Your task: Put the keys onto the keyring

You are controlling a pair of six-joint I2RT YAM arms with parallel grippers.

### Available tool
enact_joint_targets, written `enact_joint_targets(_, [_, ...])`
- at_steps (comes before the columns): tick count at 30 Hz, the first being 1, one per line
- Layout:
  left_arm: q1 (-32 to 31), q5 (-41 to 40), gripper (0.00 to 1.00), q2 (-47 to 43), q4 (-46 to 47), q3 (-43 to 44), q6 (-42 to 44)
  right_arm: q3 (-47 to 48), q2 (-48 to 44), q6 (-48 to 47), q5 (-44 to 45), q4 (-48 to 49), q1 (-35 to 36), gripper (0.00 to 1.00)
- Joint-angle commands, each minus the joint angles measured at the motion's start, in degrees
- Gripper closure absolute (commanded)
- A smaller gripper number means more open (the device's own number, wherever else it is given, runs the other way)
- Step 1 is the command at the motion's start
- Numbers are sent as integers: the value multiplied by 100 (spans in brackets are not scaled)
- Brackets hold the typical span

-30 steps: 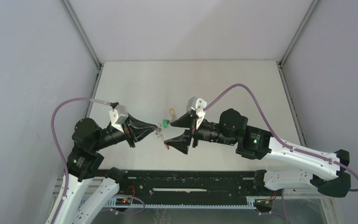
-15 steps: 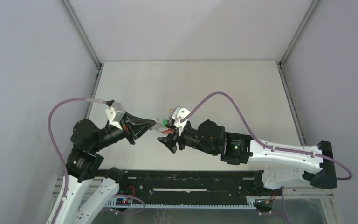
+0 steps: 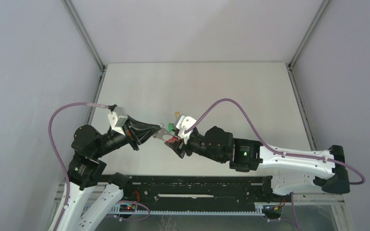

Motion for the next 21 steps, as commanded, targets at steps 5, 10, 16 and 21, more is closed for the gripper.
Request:
enact_joint_targets(5, [-24, 193, 100, -36, 317, -62, -172, 29, -152, 260, -930, 128, -278, 54])
enact_joint_targets(10, [-24, 227, 100, -30, 321, 6, -155, 31, -43, 255, -1004, 200, -372, 56])
enact_joint_targets(16, [-24, 290, 100, -33, 305, -10, -182, 31, -72, 306, -1133, 200, -458, 88])
enact_joint_targets(21, [-24, -177, 85, 19, 166, -19, -430, 29, -123, 300, -970, 199, -428, 100])
